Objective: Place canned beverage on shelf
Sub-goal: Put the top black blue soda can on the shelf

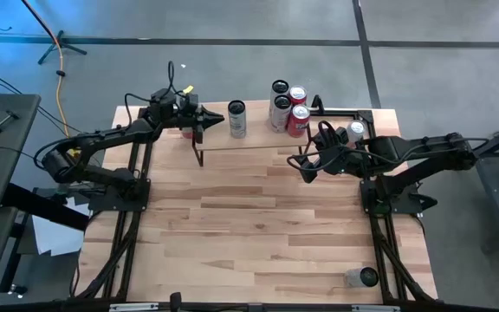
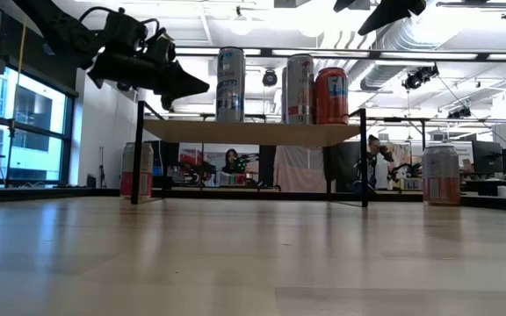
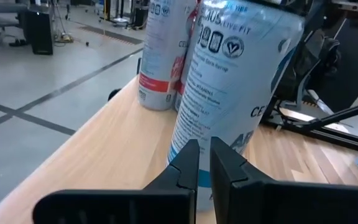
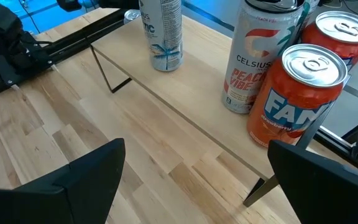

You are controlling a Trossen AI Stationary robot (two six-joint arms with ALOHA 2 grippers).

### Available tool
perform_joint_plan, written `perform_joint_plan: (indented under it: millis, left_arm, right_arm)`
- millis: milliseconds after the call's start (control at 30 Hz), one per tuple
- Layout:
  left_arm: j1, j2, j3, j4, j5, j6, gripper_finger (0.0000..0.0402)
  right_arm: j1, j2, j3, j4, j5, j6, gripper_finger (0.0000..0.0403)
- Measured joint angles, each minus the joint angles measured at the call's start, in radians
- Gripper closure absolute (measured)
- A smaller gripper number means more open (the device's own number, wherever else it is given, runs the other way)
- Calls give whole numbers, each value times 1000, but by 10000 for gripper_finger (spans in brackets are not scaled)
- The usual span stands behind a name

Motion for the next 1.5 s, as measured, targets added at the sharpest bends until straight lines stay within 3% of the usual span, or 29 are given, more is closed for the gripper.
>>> perform_joint_plan:
  millis: [333,967,1333,1500]
  left_arm:
    - [-44,0,0,27,-4,0,401]
    - [-128,0,3,44,-183,0,401]
    - [-175,142,153,33,-180,-1,401]
    - [-171,144,166,13,-179,-1,401]
  right_arm:
    - [0,0,0,0,1,0,22]
    - [0,0,0,0,1,-3,22]
    - [0,0,0,0,1,-3,22]
    - [0,0,0,0,-3,-3,22]
